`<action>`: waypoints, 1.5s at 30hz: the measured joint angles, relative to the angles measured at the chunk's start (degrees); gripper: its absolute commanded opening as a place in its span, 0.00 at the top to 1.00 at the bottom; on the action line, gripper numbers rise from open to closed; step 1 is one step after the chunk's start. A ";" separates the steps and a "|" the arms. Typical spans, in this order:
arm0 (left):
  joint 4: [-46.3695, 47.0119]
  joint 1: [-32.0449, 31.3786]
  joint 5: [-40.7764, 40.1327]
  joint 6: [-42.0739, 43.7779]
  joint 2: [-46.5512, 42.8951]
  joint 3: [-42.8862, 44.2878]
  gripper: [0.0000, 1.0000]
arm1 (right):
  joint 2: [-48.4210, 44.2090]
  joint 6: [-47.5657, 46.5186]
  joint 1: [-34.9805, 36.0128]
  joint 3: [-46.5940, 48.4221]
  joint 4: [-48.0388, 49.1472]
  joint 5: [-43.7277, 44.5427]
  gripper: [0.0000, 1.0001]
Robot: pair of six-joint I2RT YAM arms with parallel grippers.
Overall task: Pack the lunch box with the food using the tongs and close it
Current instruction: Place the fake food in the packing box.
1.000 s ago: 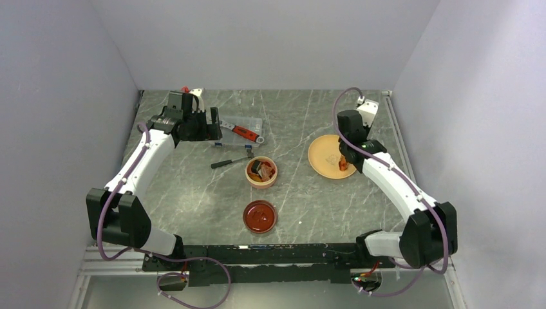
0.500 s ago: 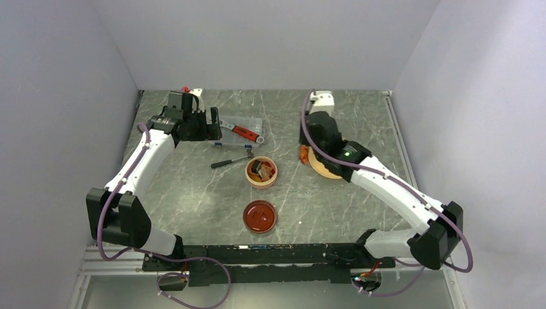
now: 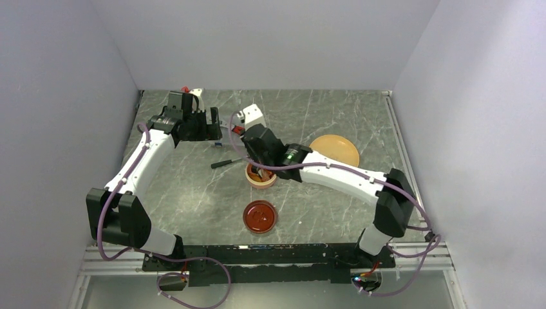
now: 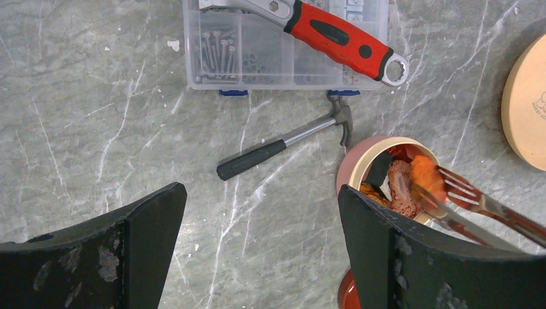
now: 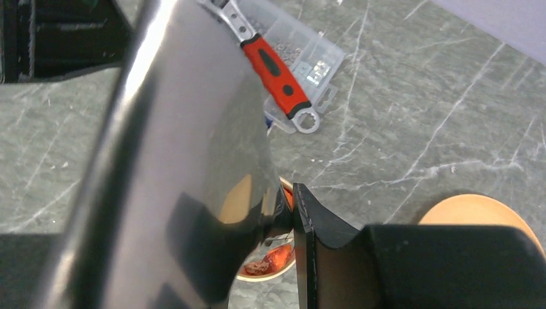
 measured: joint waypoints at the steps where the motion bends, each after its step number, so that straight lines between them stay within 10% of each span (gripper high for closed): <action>1: 0.00 0.00 0.00 0.00 0.00 0.00 0.06 | 0.87 -0.48 0.55 0.20 -0.04 0.13 0.77; 16: 0.00 0.00 0.00 0.00 0.00 0.00 0.06 | 4.96 -2.78 4.13 1.77 0.07 1.40 0.52; 45: 0.00 0.00 0.00 0.00 0.00 0.00 0.06 | 7.52 3.15 4.28 6.38 -5.27 7.54 0.58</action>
